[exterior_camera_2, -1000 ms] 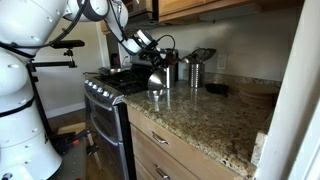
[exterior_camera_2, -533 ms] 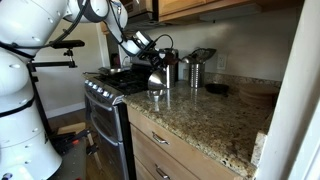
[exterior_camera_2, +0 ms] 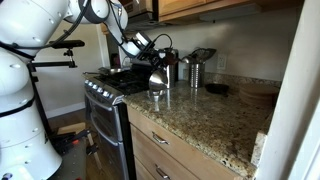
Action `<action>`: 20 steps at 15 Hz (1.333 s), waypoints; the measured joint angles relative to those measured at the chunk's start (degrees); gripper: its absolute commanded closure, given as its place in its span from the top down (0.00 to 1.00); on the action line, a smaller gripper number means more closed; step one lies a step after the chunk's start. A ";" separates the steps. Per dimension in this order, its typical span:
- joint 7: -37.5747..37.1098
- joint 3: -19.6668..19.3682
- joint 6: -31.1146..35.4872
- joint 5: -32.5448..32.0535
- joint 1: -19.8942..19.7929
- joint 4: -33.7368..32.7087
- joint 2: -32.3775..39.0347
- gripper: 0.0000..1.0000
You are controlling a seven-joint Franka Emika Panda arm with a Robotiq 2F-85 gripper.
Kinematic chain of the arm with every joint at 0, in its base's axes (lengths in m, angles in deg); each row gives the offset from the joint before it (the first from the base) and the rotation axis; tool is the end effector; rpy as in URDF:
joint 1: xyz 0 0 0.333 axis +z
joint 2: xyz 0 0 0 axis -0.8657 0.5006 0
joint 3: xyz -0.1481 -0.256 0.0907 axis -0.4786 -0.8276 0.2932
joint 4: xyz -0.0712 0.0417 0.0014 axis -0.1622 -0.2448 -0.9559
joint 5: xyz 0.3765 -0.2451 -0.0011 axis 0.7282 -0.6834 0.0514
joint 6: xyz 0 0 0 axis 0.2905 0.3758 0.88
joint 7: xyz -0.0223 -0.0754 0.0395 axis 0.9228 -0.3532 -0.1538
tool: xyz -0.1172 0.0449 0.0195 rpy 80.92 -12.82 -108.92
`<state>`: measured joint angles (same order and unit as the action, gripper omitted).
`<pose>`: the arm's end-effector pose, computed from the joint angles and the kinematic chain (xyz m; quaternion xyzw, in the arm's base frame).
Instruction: Pour some contents from the silver bowl on the right to the one on the left.
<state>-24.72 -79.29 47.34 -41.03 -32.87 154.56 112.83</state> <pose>0.6307 0.2991 0.2755 0.8212 0.2318 -0.1630 0.4953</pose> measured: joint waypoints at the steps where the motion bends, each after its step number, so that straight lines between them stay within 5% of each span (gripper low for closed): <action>1: -0.44 -0.01 -0.14 -0.45 0.05 0.00 0.01 0.07; 20: -5.35 -0.21 -2.39 -4.22 1.34 -0.01 1.22 0.07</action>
<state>-30.07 -79.50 44.96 -45.26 -31.53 154.55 114.05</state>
